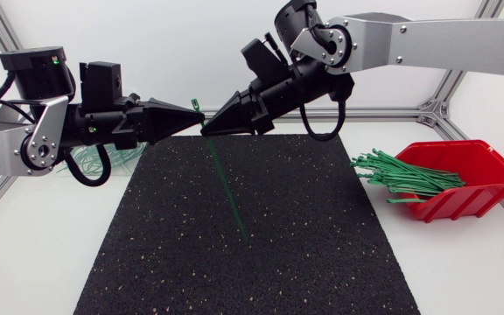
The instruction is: Take a green cable tie from the red box, thread the tail through the head to close it, then place it in the transparent bin on the left.
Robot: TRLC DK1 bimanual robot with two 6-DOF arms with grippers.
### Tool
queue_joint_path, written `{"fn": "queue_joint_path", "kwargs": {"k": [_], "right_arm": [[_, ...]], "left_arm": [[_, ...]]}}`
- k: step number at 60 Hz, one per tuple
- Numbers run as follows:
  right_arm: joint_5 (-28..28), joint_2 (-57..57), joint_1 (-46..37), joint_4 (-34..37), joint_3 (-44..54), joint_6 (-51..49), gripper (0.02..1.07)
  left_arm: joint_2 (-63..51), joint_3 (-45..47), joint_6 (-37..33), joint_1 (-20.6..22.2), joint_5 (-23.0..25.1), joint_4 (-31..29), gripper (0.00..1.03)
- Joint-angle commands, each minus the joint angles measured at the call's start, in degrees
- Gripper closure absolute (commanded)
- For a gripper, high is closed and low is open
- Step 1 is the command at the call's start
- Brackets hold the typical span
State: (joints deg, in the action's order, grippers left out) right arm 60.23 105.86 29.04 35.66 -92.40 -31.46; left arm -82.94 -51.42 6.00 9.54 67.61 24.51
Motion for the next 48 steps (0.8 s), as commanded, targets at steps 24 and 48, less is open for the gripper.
{"fn": "queue_joint_path", "kwargs": {"k": [24,48], "right_arm": [[1.3,-3.12,-0.03,-10.08,5.83,9.4,1.01],[1.3,-3.82,-1.09,-19.75,9.17,18.28,1.01]], "left_arm": [[-0.82,0.79,3.23,0.04,0.59,2.38,0.82],[-2.49,0.97,7.45,-1.1,0.5,7.48,0.82]]}}
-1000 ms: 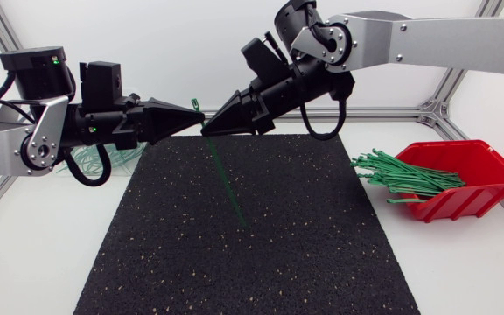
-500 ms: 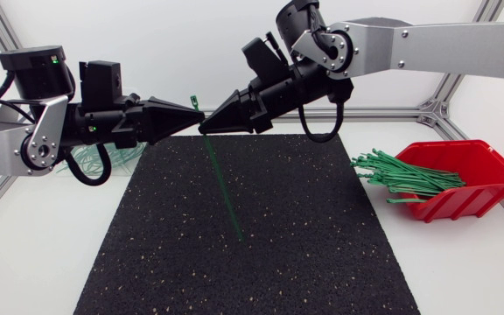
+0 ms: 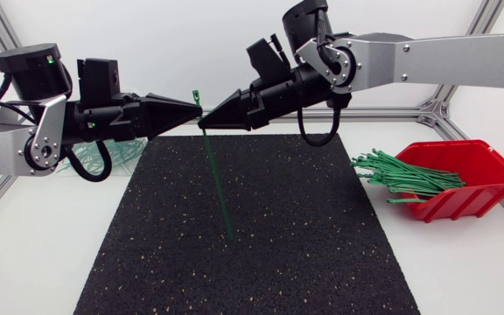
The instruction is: Take a green cable tie from the red box, thread the tail through the head to close it, then place it in the transparent bin on the left.
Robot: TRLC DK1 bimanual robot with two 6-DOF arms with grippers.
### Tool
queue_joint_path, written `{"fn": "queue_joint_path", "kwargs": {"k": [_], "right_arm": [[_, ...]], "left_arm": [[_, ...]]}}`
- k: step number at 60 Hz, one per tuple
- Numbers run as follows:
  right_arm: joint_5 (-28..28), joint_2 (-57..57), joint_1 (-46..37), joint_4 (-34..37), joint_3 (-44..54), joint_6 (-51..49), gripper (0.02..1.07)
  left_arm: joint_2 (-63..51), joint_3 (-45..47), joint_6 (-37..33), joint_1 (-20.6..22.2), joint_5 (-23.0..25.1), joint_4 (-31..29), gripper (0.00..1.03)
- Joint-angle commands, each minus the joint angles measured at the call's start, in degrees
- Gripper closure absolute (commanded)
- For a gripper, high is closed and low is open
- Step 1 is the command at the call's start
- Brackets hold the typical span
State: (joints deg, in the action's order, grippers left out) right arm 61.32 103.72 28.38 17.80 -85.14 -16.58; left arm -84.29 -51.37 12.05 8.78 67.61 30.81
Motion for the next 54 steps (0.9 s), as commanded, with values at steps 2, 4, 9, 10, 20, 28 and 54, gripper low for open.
{"fn": "queue_joint_path", "kwargs": {"k": [2,4,9,10,20,28,54], "right_arm": [[0.2,-1.68,-0.52,-2.51,2.09,4.1,1.01],[0.29,-1.68,-0.52,-2.6,2.17,4.19,1.01],[0.29,-1.68,-0.52,-2.69,2.53,4.27,1.01],[0.29,-1.77,-0.52,-2.69,2.53,4.36,1.01],[0.29,-2.03,-0.52,-3.74,3.05,5.24,1.01],[0.29,-2.3,-0.43,-4.44,3.49,5.86,1.01],[0.29,-2.47,-0.08,-7.17,4.55,7.88,1.01]], "left_arm": [[-1.31,0.84,1.48,-0.34,0.5,1.18,0.82],[-1.4,0.75,1.66,-0.43,0.5,1.18,0.82],[-1.49,0.75,2.98,-0.6,0.5,2.77,0.82],[-1.58,0.75,3.5,-0.6,0.5,3.29,0.82],[-2.11,0.84,5.52,-0.6,0.41,5.32,0.83],[-2.81,0.75,5.61,-0.51,0.41,5.67,0.83],[-3.42,0.31,7.9,-0.78,0.41,7.43,0.84]]}}
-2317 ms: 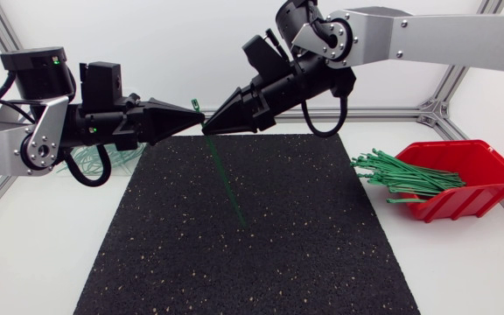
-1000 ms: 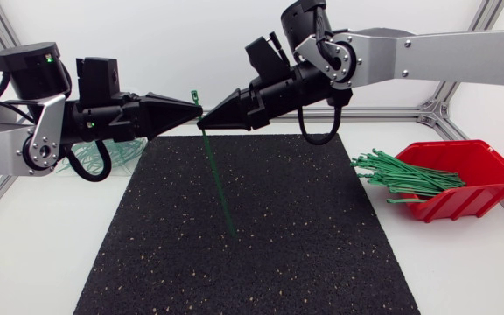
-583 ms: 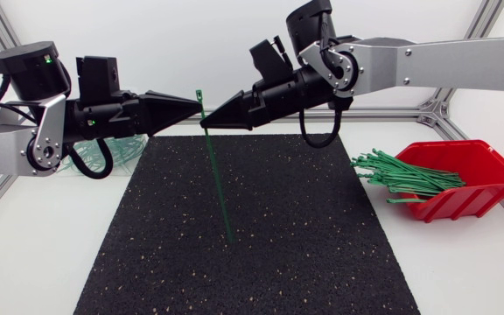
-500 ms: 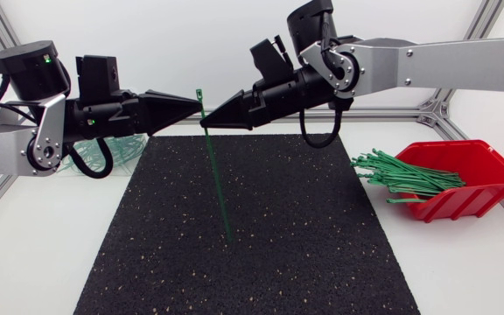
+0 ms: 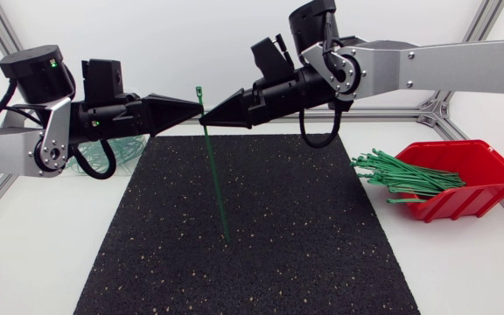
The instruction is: Take a green cable tie from the red box, thread the tail through the head to close it, then place it in the transparent bin on the left.
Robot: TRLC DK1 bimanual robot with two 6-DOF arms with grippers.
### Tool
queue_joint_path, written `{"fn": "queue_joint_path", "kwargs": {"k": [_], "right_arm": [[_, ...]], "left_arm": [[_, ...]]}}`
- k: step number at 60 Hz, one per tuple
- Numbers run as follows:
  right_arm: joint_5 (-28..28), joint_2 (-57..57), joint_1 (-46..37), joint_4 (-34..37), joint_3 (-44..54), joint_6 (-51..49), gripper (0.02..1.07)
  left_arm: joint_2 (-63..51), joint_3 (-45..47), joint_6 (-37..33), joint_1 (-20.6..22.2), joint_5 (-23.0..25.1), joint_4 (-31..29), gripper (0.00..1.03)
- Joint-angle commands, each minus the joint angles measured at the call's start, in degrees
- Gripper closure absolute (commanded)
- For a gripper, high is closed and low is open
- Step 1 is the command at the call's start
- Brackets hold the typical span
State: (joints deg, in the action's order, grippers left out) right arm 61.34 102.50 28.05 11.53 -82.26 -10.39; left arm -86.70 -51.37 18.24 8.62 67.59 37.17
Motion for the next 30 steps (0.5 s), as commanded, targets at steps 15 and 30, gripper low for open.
{"fn": "queue_joint_path", "kwargs": {"k": [15,30], "right_arm": [[0.27,-0.81,0.34,-0.89,1.66,1.69,1.01],[0.18,-0.37,0.69,-0.89,1.66,1.78,1.01]], "left_arm": [[-1.2,0.13,2.5,-0.62,0.43,1.68,0.84],[-1.2,0.13,3.12,-0.98,0.43,2.3,0.84]]}}
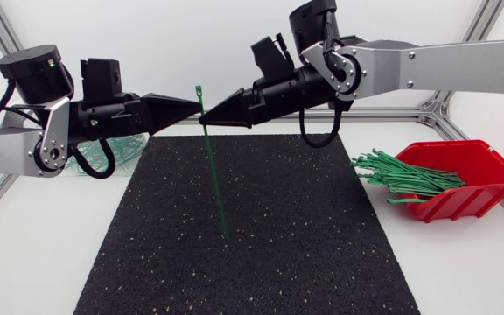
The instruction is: Take a green cable tie from the red box, thread the tail through the head to close it, then place it in the transparent bin on the left.
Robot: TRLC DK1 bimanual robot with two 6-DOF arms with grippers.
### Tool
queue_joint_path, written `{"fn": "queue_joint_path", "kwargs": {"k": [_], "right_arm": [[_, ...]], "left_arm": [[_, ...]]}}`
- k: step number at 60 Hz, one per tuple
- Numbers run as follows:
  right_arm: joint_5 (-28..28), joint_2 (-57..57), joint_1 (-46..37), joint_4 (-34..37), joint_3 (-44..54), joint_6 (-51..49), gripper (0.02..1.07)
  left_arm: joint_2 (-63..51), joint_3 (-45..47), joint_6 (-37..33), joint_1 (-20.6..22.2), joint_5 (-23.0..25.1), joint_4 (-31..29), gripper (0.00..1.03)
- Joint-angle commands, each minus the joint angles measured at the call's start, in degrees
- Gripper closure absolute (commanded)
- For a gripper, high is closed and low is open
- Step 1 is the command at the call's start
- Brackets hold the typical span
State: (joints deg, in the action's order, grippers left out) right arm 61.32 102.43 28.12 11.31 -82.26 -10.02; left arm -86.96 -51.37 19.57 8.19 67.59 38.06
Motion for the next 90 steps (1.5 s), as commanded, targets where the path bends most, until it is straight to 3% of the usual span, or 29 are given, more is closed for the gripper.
{"fn": "queue_joint_path", "kwargs": {"k": [1,49,65,71,90], "right_arm": [[0.2,-0.3,0.62,-0.68,1.75,1.41,1.01],[0.2,0.66,1.06,-0.94,2.19,1.32,1.01],[0.12,1.1,1.24,-1.12,2.19,1.32,1.01],[0.03,1.19,1.32,-1.29,2.19,1.41,1.01],[-0.15,1.45,1.32,-1.91,2.45,1.76,1.01]], "left_arm": [[-0.93,0.13,1.87,-0.63,0.43,1.49,0.84],[-1.2,-0.83,3.02,0.25,0.35,1.84,0.84],[-1.2,-0.74,3.19,0.52,0.35,1.93,0.89],[-1.11,-0.74,3.19,0.6,0.35,1.93,0.96],[-1.11,-0.66,3.19,0.43,0.35,2.01,1.0]]}}
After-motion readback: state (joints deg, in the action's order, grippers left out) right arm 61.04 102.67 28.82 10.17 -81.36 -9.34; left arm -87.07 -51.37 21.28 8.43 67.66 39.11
